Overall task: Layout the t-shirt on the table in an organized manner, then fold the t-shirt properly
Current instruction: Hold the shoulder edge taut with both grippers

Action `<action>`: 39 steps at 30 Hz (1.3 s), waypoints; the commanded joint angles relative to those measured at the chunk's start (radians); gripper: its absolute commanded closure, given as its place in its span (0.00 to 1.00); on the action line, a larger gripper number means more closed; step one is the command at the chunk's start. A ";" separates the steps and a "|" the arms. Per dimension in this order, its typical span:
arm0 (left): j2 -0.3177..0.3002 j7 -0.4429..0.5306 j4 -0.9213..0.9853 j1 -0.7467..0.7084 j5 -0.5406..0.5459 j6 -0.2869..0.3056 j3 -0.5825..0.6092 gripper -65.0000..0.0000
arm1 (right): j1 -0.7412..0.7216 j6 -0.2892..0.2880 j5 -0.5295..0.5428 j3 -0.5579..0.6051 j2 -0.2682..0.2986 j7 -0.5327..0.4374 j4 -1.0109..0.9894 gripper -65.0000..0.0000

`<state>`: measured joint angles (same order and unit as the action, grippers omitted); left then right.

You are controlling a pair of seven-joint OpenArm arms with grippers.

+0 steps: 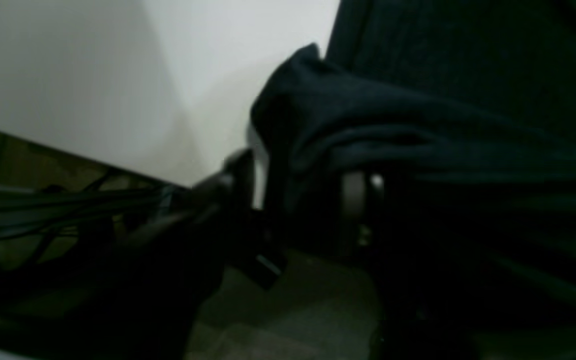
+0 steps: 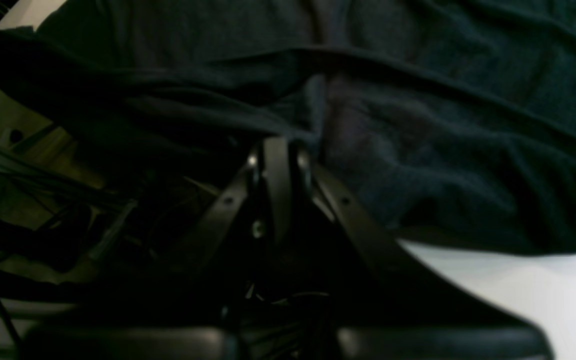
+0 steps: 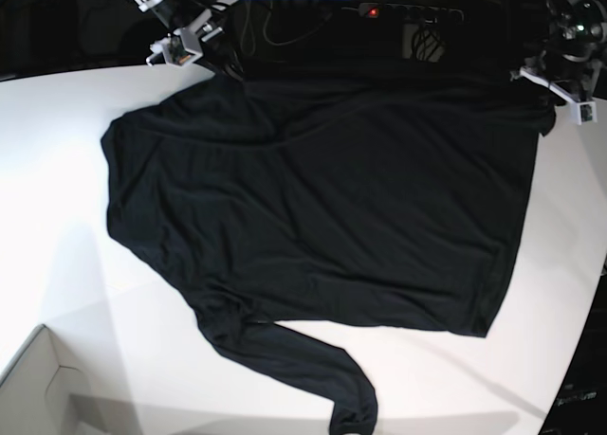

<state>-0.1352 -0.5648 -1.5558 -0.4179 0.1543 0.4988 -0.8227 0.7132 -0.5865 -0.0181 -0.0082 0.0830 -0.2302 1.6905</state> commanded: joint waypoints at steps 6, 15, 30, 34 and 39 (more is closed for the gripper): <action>0.012 0.022 -0.021 -0.003 0.015 -0.002 -0.014 0.56 | 0.010 -0.008 0.020 0.000 0.001 -0.031 0.015 1.00; 0.018 0.022 -0.019 -0.002 0.011 -0.002 -0.008 0.60 | 0.010 -0.008 0.020 0.000 -0.002 -0.028 0.015 1.00; 0.018 0.022 -0.050 -0.003 0.015 -0.002 -0.016 1.00 | 0.009 -0.008 0.020 0.000 -0.002 -0.025 0.015 1.00; 0.019 0.022 -0.097 -0.019 0.015 -0.002 -0.016 0.99 | 0.009 -0.008 0.020 0.000 -0.002 -0.025 0.015 1.00; 0.019 0.022 -0.117 -0.022 0.015 -0.002 -0.016 0.81 | 0.007 -0.008 0.020 0.000 -0.002 -0.025 0.015 1.00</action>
<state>-0.1020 -0.5655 -1.6547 -0.4377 0.1604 0.4988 -0.8303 0.7124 -0.5865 -0.0181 -0.0082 0.0799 -0.2295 1.6905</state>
